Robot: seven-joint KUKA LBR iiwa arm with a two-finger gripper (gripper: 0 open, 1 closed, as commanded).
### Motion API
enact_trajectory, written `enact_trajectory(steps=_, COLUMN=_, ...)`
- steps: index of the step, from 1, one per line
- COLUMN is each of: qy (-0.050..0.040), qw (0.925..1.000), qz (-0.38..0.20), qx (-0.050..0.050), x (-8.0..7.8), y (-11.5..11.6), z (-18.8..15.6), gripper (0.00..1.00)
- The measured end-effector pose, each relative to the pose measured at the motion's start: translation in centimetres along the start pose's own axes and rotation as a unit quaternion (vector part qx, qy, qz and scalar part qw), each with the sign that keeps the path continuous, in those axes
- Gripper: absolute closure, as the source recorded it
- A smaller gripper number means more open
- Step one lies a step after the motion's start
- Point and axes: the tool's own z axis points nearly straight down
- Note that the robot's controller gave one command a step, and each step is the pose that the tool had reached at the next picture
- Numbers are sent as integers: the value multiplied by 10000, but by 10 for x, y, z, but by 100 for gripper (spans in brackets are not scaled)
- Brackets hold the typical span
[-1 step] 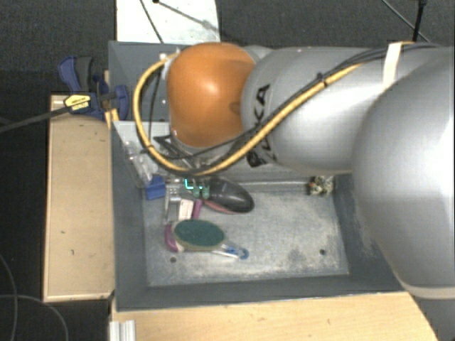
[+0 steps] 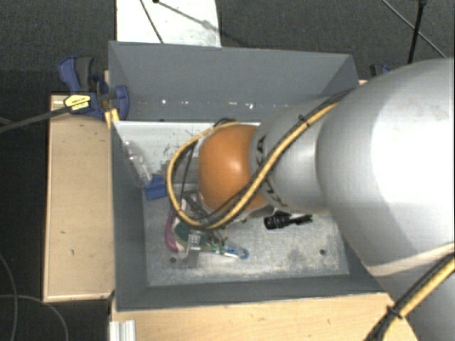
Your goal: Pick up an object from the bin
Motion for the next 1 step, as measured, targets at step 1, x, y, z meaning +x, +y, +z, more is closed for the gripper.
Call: enact_trajectory(steps=1, qy=47, qw=9977, qz=668, qx=41, x=13, y=-49, z=-32, gripper=0)
